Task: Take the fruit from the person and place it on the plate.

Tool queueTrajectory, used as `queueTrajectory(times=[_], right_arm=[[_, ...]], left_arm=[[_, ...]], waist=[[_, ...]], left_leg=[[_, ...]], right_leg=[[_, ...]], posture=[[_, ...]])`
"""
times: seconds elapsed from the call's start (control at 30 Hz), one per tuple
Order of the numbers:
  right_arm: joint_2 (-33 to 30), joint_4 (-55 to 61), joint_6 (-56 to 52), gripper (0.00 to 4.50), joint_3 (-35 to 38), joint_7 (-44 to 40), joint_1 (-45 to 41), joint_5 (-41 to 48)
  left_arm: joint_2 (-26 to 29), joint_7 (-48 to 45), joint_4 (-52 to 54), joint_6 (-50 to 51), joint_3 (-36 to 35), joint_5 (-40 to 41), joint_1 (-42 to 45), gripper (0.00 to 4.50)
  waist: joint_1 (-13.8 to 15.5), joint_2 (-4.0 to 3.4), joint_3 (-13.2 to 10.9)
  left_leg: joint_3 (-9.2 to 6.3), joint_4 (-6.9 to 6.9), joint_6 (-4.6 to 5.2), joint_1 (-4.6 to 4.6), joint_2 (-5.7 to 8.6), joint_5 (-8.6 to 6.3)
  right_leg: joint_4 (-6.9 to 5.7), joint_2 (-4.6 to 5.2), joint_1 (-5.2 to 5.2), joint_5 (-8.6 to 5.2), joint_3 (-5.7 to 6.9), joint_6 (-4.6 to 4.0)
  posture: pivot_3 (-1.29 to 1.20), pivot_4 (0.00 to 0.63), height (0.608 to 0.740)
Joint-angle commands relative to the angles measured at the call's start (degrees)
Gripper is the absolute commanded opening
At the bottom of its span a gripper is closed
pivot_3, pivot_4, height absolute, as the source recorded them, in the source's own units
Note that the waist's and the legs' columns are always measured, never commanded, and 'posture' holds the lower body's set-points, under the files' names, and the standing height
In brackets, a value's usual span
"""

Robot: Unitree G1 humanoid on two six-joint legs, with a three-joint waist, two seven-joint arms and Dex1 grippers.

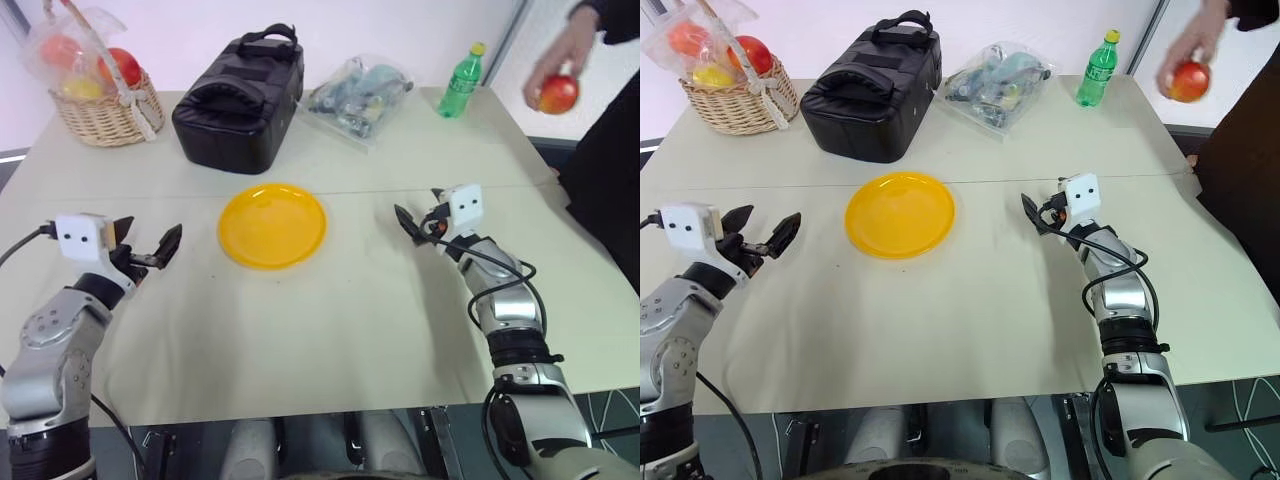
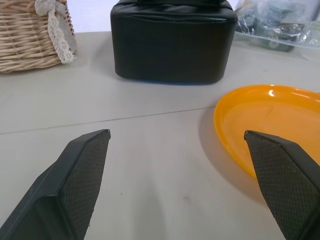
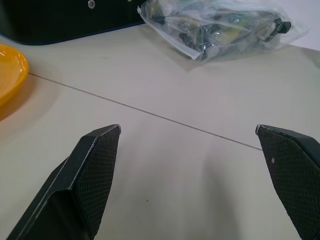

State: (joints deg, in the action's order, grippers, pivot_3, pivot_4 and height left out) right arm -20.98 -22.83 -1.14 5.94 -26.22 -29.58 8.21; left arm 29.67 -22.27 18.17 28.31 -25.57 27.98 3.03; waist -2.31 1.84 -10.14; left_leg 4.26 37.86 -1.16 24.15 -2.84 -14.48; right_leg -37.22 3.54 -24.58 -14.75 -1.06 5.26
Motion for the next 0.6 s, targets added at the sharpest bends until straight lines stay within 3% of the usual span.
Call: queueTrajectory(times=[0.03, 0.6], right_arm=[[-0.1, 0.3, 1.5, 4.41, 0.5, 0.2, -1.5, 0.1], [-0.4, 0.4, 1.2, 4.41, 0.3, -1.3, -2.6, 0.6]], left_arm=[[0.2, 0.3, 0.8, -1.3, -0.4, -0.2, 0.8, 4.50], [0.3, 0.6, 0.9, -1.5, -0.9, -0.2, 0.3, 4.50]], waist=[[0.0, 0.00, 0.0], [0.0, 0.00, 0.0]], left_leg=[[0.00, 0.00, 0.00, 0.00, 0.00, 0.00], [0.00, 0.00, 0.00, 0.00, 0.00, 0.00]], right_leg=[[0.00, 0.00, 0.00, 0.00, 0.00, 0.00], [0.00, 0.00, 0.00, 0.00, 0.00, 0.00]], posture=[[0.00, 0.150, 0.740], [0.00, 0.150, 0.740]])
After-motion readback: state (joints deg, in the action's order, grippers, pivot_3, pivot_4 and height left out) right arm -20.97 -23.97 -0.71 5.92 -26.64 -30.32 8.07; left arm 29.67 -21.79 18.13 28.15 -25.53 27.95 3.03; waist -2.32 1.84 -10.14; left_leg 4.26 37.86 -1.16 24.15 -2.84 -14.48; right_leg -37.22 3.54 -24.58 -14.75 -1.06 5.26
